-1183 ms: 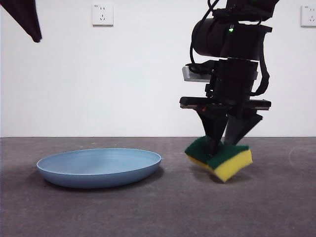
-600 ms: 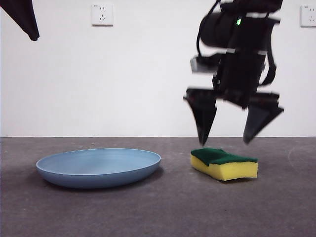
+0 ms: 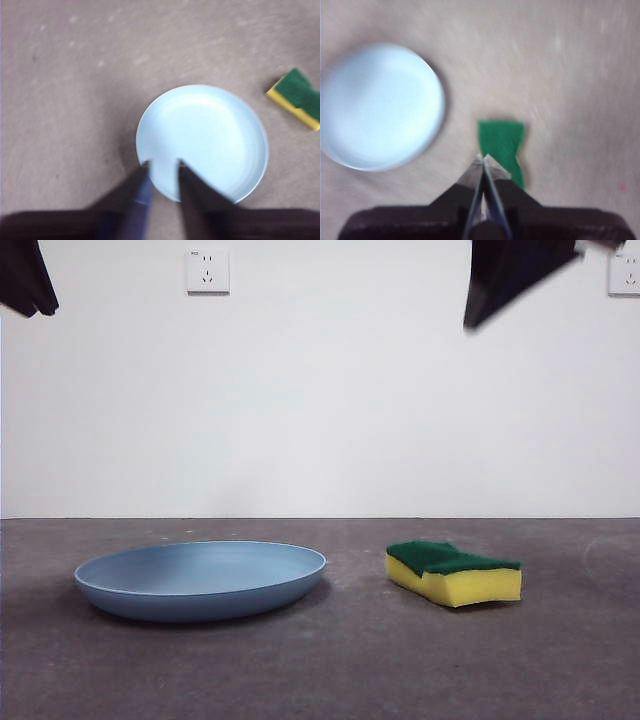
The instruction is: Pick up the plate,pick up the cloth,clean the plate with the cloth
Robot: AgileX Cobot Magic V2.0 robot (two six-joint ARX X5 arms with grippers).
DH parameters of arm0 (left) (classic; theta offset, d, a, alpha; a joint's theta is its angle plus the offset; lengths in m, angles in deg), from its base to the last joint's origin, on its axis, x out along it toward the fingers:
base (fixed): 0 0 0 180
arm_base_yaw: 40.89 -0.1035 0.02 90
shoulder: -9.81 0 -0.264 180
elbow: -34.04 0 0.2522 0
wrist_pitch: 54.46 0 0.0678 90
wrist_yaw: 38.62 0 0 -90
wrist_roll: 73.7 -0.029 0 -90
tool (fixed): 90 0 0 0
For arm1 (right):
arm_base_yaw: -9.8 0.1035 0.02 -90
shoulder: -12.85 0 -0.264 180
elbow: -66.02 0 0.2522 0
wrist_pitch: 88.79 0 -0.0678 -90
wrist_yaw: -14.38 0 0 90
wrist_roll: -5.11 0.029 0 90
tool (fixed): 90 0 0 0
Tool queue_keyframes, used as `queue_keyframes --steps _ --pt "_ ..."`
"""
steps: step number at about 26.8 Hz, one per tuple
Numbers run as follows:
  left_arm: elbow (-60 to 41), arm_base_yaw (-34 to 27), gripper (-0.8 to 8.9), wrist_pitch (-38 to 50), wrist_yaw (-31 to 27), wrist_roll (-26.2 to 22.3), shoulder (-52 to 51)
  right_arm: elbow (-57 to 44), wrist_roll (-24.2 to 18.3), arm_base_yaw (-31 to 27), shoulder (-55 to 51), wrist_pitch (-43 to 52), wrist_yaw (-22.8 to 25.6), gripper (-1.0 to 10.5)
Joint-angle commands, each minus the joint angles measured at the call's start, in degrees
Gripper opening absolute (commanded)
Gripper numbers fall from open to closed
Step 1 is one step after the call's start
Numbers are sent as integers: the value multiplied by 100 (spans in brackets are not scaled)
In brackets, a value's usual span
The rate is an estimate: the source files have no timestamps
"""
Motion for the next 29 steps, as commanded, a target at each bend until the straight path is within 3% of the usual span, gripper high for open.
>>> queue_keyframes --steps 1,8,14,20,29 --pt "-55 13 -7 282 4 -85 -269 -291 13 236 -632 389 4 -16" --pt "-1145 13 -8 1268 46 -144 -1563 -2087 -63 625 -2216 1834 341 -16" --pt "-2011 13 -8 1902 306 -138 -2337 -3152 -83 715 -2741 2627 649 -16" --pt "-2173 13 -4 1698 439 52 -2520 -3265 -155 713 -2673 2507 1204 -16" --pt "-2173 9 -4 1359 415 81 -2343 -3263 -162 713 -2680 2441 1213 -16"
